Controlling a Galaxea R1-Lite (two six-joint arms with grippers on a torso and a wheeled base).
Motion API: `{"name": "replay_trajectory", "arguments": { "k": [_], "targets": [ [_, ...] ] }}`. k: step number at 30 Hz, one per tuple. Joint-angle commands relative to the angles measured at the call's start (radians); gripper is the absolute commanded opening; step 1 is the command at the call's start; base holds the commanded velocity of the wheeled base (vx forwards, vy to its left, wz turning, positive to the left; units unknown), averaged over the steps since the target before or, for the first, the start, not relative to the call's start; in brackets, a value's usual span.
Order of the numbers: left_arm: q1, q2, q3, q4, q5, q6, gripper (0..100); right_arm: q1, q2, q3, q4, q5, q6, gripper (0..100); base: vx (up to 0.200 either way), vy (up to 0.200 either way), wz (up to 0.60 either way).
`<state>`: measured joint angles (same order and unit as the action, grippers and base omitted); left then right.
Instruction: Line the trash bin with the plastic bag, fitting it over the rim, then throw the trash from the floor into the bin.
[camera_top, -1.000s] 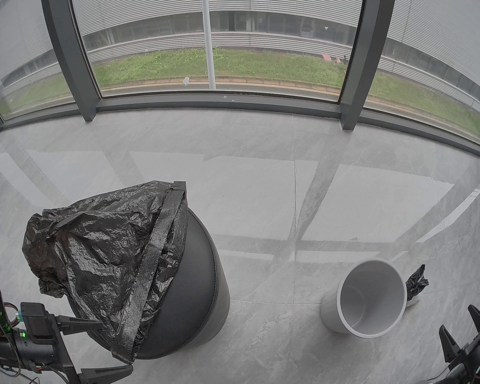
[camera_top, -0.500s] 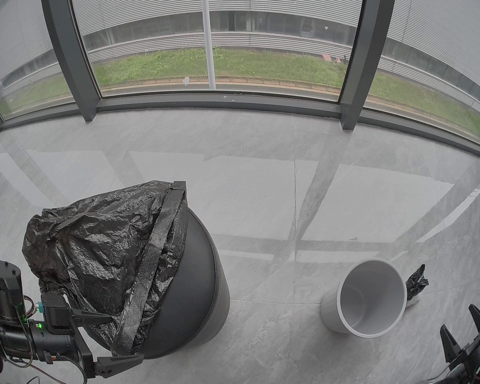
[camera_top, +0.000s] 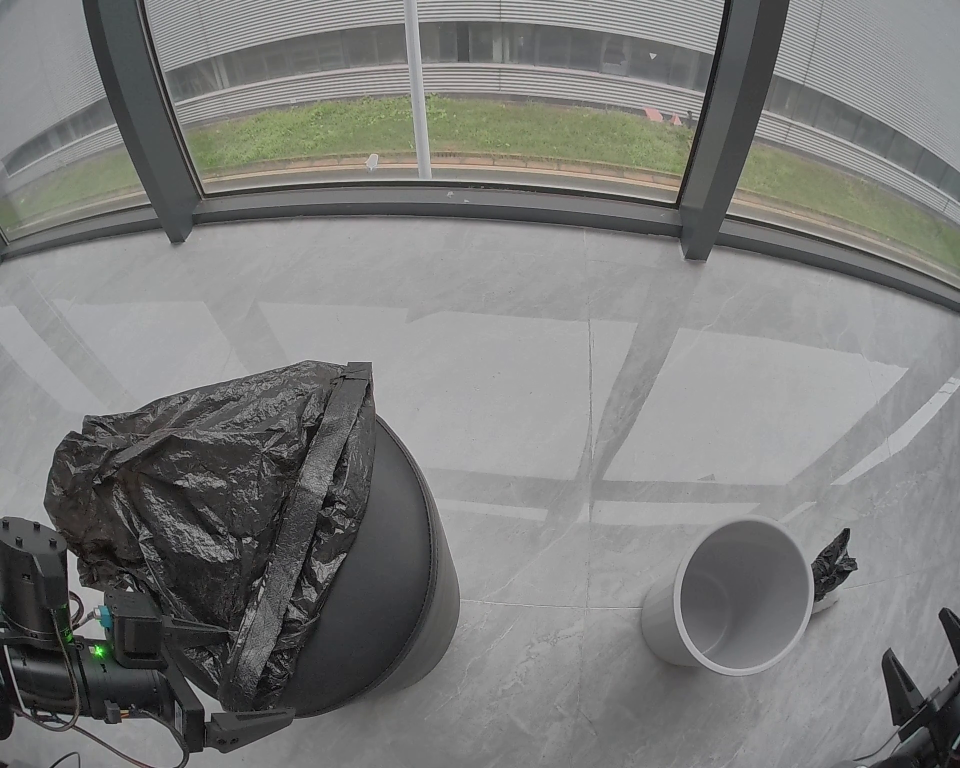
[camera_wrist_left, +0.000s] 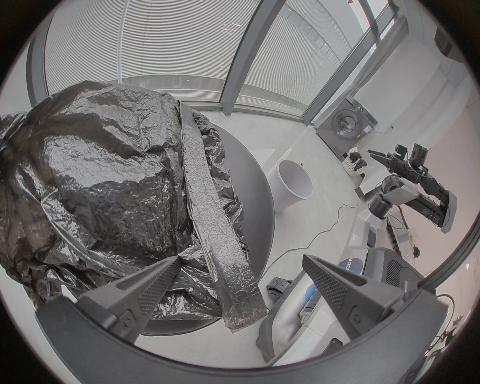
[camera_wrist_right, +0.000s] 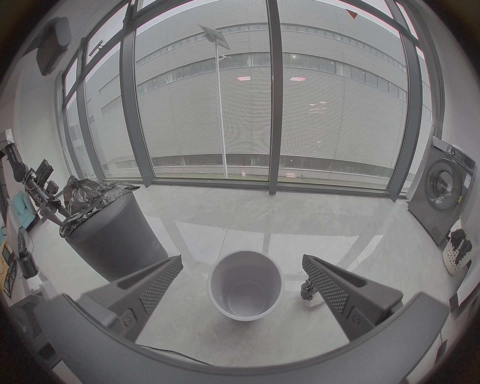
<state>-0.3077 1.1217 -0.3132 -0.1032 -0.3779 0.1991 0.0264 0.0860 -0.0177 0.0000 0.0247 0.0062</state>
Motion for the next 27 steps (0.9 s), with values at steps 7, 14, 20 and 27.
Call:
{"name": "replay_trajectory", "arguments": {
  "k": [7, 14, 20, 27],
  "targets": [
    [-0.033, 0.043, -0.003, -0.02, 0.051, 0.005, 100, 0.007, -0.009, 0.016, -0.002, 0.0, 0.0, 100, 0.0, 0.0, 0.0],
    [-0.033, 0.063, 0.0, -0.036, 0.051, 0.003, 0, 0.007, -0.011, 0.016, -0.002, 0.0, 0.001, 100, 0.0, 0.0, 0.0],
    [-0.031, 0.061, 0.011, -0.036, 0.053, 0.003, 0, 0.007, -0.009, 0.016, -0.002, 0.001, 0.0, 100, 0.0, 0.0, 0.0],
    [-0.016, 0.007, -0.003, -0.044, 0.051, -0.004, 0, 0.009, -0.009, 0.016, -0.002, 0.0, 0.0, 100, 0.0, 0.0, 0.0]
  ]
}}
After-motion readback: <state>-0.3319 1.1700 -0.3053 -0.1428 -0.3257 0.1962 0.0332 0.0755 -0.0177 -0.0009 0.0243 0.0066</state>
